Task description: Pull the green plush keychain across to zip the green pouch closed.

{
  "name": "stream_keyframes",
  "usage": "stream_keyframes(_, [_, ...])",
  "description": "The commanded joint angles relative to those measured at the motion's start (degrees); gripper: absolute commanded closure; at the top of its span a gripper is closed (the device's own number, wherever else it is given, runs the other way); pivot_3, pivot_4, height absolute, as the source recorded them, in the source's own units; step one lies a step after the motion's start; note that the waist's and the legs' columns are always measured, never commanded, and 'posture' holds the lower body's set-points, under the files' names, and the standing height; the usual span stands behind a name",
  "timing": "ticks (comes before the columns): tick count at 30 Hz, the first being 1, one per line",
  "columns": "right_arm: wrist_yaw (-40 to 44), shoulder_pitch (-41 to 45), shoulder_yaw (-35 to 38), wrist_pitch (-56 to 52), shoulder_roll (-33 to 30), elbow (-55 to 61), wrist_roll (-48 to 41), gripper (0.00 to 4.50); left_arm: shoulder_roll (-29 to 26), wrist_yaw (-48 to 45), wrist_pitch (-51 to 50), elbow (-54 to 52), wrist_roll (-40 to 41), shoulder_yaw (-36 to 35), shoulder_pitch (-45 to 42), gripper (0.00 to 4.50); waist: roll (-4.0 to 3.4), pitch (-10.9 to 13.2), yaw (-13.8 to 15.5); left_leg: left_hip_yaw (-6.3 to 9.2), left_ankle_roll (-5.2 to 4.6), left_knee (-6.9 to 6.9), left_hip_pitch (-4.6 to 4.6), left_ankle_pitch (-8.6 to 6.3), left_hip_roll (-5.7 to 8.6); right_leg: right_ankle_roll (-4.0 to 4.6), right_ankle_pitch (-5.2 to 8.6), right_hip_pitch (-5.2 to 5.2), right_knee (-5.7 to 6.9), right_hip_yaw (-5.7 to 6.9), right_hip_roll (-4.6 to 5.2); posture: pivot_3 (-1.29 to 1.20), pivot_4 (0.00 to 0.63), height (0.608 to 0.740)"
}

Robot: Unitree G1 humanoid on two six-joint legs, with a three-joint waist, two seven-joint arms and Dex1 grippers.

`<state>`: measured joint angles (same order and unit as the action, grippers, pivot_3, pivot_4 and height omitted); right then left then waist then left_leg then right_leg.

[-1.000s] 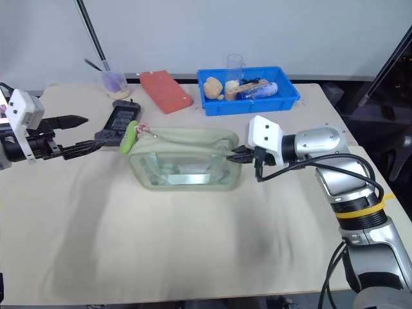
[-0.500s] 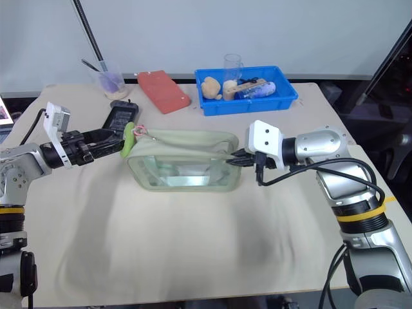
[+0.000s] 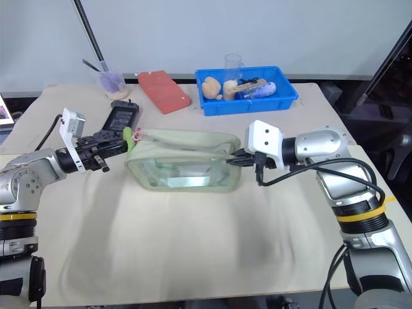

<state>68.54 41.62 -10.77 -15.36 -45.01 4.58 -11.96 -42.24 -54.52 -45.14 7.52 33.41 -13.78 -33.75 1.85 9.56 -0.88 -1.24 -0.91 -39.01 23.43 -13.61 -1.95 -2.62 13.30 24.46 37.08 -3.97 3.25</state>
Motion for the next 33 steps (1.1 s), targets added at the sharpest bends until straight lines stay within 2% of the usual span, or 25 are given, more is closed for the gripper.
stream_keyframes(1, [-0.59, 0.95, 1.18, 0.55, 0.06, 0.5, 0.53, 4.5, -0.9, 1.63, 0.66, -0.99, 0.78, -2.47, -1.34, 4.46, 0.0, 0.0, -0.01, 0.0, 0.0, 0.0, 0.0, 0.0, 0.0, 0.0, 0.0, 0.0, 0.0, 0.0, 0.0, 0.0, 0.15, 0.74])
stream_keyframes(6, [-1.36, 1.58, 1.11, 0.53, 0.41, -0.88, 1.44, 4.5, -2.59, 3.39, 1.03, -1.74, 1.3, -4.47, -4.67, 4.46, 0.01, 0.01, 0.0, 0.01, 0.0, 0.0, 0.01, 0.0, 0.0, 0.0, 0.0, 0.0, 0.0, 0.0, 0.0, 0.0, 0.15, 0.74])
stream_keyframes(13, [-1.58, 1.72, 1.07, 1.32, 0.73, -2.22, 2.41, 4.5, -3.8, 4.7, 3.65, -2.28, -0.07, -3.41, -8.09, 4.46, 0.01, 0.01, 0.0, 0.01, 0.01, 0.01, -0.03, 0.01, 0.01, 0.0, 0.0, -0.04, -0.02, 0.01, 0.01, 0.0, 0.15, 0.74])
stream_keyframes(17, [-1.61, 2.0, 0.87, 1.32, 1.02, -2.32, 2.45, 4.5, -4.03, 1.46, 1.43, -8.43, 2.84, -0.28, -10.18, 4.46, 0.01, 0.01, 0.06, 0.01, 0.02, 0.0, -0.02, 0.01, 0.01, 0.0, 0.0, -0.05, -0.02, 0.01, 0.01, 0.0, 0.15, 0.74])
stream_keyframes(22, [-1.94, 2.25, 0.6, 1.9, 1.92, -3.28, 3.07, 4.5, -3.35, -0.3, 1.17, -11.79, 2.69, 3.88, -11.55, 4.46, 0.01, 0.01, -0.01, 0.01, 0.02, 0.01, -0.06, 0.01, 0.01, -0.01, -0.01, -0.08, -0.03, 0.0, -0.01, 0.0, 0.15, 0.74])
stream_keyframes(28, [-1.99, 1.89, 0.74, 1.84, 2.35, -3.01, 3.44, 4.5, -2.95, -2.76, 5.48, -11.43, -1.5, 10.28, -12.26, 4.46, 0.01, 0.01, -0.1, 0.01, 0.02, 0.01, -0.08, 0.01, 0.0, -0.01, -0.01, -0.08, -0.01, -0.01, -0.04, 0.0, 0.15, 0.74])
stream_keyframes(33, [-2.55, 1.34, 0.78, 1.42, 2.6, -2.14, 3.44, 4.5, -0.95, -3.27, 7.49, -9.38, -3.11, 11.9, -12.78, 4.46, 0.01, 0.01, -0.06, 0.0, 0.02, 0.0, -0.09, 0.01, 0.01, -0.01, -0.01, -0.1, -0.02, -0.01, -0.03, 0.0, 0.15, 0.74])
